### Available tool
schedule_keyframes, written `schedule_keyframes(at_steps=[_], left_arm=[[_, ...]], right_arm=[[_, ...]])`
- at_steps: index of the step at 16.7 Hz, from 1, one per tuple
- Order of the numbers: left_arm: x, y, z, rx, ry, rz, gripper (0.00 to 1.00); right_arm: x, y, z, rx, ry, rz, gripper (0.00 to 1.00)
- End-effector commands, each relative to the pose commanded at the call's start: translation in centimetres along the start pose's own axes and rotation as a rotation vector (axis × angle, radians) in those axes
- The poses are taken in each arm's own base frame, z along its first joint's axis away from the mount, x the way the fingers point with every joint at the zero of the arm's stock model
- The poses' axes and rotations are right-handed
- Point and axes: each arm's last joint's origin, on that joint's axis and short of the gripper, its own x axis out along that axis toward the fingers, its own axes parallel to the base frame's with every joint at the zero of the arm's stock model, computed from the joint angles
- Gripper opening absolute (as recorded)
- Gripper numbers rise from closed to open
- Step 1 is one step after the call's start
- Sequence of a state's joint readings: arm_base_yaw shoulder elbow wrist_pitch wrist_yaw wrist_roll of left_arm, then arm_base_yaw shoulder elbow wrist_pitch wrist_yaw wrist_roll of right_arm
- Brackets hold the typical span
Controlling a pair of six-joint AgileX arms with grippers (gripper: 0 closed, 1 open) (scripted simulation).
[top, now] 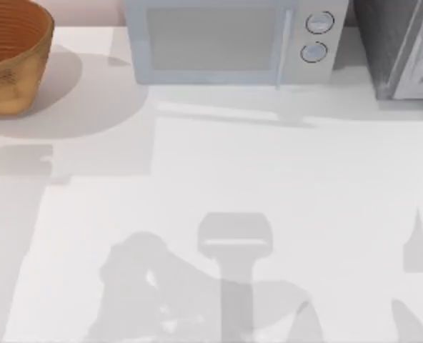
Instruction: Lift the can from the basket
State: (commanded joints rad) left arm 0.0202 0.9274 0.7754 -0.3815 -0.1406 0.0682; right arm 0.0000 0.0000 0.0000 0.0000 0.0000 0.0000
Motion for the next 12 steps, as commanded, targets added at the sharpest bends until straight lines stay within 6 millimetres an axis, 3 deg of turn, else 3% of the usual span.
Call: schedule_keyframes(at_steps=[2, 4, 8, 12], left_arm=[[-2.7, -0.1, -3.8, -0.033, -0.145, -0.012, 0.00], [-3.8, -0.3, -7.6, -0.059, -0.268, -0.032, 0.00], [-3.3, -1.0, -13.0, -0.089, -0.449, -0.089, 0.00], [-2.3, -1.5, -15.4, -0.093, -0.533, -0.137, 0.00]], right_arm=[[0.0, 0.0, 0.0, 0.000, 0.000, 0.000, 1.00], [0.0, 0.0, 0.0, 0.000, 0.000, 0.000, 1.00], [0.0, 0.0, 0.0, 0.000, 0.000, 0.000, 1.00], [0.0, 0.0, 0.0, 0.000, 0.000, 0.000, 1.00]])
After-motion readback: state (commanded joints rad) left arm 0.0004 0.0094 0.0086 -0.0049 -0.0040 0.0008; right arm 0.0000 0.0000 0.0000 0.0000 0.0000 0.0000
